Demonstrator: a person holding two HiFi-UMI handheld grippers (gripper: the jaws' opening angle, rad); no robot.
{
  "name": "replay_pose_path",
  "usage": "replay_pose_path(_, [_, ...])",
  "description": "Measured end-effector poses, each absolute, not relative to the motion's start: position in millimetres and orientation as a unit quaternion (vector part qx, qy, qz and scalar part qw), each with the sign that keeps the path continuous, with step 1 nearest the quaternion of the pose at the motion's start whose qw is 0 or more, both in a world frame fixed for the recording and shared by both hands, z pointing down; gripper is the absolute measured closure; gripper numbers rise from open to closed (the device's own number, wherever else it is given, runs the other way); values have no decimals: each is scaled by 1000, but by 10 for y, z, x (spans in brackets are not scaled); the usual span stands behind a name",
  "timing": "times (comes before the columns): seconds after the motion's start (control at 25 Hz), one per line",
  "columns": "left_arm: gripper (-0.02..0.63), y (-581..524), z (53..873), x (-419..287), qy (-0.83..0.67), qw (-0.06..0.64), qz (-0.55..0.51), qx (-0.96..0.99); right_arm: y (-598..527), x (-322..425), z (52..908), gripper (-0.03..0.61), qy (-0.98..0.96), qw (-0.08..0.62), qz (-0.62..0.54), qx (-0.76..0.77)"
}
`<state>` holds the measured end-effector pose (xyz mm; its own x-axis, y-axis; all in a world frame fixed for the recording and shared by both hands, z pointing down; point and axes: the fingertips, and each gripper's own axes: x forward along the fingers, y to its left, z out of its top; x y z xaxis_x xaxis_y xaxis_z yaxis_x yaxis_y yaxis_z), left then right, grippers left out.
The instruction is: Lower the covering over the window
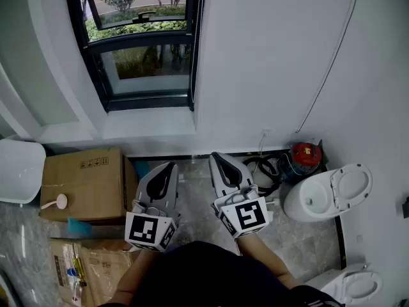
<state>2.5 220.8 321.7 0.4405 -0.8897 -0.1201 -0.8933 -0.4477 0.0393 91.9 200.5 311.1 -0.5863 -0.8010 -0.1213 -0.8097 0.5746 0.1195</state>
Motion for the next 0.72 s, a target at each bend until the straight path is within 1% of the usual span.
replay_pose_path(0.24, [604,1958,3338,-266,509,5,70,-858,1829,637,3299,568,876,21,71,-476])
replay_pose_path(0.44, [603,1672,3495,-236,482,-29,79,-872,1554,723,3337,566,865,31,50,-498])
replay_pose_path(0.72, [601,1109,3626,-162,456,-42,76,-886,980,715,3433,566,862,25,54,-504])
